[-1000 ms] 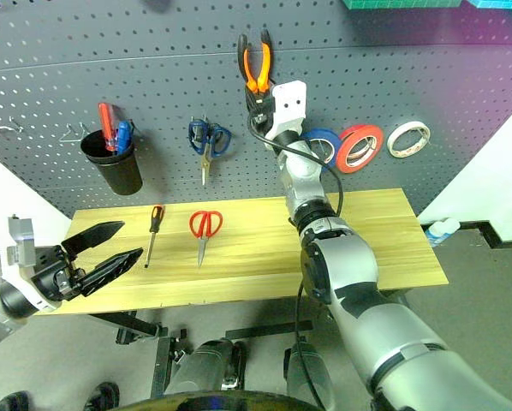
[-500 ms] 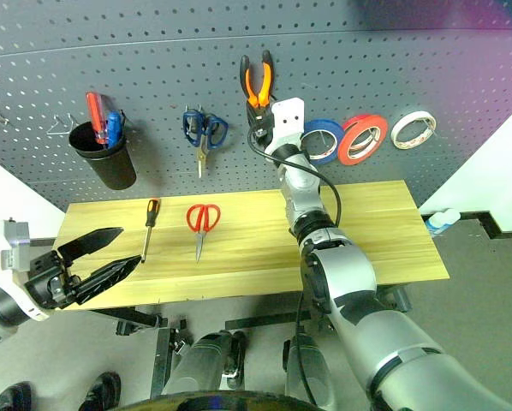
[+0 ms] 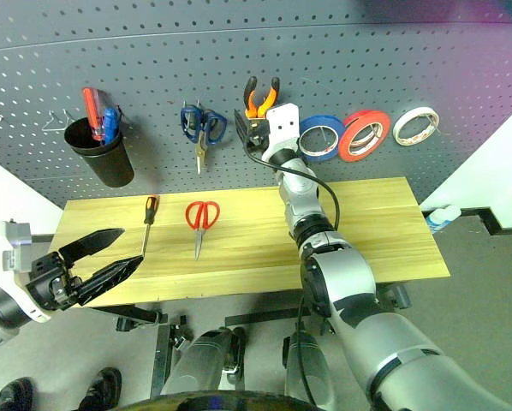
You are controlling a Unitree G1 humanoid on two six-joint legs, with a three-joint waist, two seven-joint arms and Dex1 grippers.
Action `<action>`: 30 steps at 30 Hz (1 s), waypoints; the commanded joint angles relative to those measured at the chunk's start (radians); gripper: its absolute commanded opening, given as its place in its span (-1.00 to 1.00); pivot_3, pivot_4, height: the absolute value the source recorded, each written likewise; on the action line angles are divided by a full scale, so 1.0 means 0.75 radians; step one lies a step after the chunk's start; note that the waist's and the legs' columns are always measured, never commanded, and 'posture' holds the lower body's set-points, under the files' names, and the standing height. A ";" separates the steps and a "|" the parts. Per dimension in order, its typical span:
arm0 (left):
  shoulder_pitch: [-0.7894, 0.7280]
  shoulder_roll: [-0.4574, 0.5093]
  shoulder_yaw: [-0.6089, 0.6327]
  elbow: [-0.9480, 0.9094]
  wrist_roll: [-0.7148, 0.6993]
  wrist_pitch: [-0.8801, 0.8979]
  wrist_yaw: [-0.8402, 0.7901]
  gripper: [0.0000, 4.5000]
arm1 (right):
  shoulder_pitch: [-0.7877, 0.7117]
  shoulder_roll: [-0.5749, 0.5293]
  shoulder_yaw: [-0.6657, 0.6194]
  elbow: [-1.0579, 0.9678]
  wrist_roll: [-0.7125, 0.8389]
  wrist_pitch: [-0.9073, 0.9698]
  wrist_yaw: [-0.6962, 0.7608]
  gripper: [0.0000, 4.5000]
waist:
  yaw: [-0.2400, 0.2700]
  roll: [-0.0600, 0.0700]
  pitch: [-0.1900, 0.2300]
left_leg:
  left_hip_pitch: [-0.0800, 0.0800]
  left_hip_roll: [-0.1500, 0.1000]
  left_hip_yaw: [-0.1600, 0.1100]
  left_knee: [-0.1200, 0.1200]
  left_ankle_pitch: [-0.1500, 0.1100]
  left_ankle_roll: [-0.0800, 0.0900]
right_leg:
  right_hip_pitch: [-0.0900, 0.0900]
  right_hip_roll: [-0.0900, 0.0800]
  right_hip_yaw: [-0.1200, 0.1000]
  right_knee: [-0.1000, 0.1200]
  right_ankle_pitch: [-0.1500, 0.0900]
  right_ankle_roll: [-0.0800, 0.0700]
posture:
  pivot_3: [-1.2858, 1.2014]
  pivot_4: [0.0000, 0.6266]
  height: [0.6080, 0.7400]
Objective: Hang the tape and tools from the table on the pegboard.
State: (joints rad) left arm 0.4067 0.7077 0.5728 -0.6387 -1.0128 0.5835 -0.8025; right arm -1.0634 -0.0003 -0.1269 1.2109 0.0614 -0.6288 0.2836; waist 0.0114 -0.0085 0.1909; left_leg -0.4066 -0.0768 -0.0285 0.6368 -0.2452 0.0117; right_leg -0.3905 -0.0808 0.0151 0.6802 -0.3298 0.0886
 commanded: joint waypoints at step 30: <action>-0.246 -0.033 -0.170 0.154 0.124 -0.082 -0.063 1.00 | 0.331 -0.055 0.063 -1.002 0.140 0.201 0.081 0.98 | 0.004 -0.005 -0.004 | -0.003 0.000 0.000 -0.011 0.008 -0.013 | -0.003 0.001 -0.001 -0.005 0.000 0.000 | 0.12 -0.67 0.74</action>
State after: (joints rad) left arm 0.2349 0.6835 0.4459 -0.5223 -0.9267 0.5492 -0.8418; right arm -0.8190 -0.0255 -0.0811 0.5434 0.1452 -0.5050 0.3379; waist 0.0142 -0.0123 0.1877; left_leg -0.4088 -0.0769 -0.0285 0.6289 -0.2393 0.0019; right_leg -0.3929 -0.0800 0.0141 0.6762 -0.3300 0.0883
